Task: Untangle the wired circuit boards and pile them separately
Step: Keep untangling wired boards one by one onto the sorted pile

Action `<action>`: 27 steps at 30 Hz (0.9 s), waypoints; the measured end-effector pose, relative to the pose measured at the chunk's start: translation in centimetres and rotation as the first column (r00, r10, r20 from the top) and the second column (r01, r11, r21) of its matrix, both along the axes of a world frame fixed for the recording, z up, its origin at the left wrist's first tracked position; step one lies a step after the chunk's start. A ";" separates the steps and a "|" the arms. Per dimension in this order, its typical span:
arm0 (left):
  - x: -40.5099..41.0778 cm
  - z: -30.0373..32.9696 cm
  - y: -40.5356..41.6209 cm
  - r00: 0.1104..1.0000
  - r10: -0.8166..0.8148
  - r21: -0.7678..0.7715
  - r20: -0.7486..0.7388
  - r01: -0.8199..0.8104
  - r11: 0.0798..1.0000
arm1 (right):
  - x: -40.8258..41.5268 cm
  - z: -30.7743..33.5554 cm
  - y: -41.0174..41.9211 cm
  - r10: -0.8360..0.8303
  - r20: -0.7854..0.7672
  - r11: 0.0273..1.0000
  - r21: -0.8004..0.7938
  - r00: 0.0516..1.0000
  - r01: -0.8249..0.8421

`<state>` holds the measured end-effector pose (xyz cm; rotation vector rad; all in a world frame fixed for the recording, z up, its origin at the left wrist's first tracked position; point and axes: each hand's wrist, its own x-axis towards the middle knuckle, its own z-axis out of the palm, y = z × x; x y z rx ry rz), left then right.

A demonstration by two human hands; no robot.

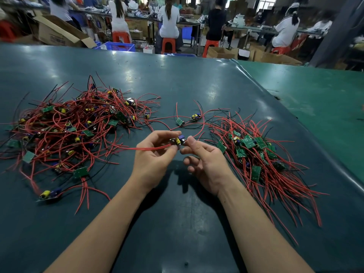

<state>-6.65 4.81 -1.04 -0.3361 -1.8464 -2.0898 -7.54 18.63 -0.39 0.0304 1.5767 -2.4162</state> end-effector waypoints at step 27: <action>0.2 0.1 -0.7 0.997 -0.067 0.136 0.040 0.061 0.989 | -1.4 0.6 2.5 -0.446 0.185 0.775 -0.409 0.875 0.482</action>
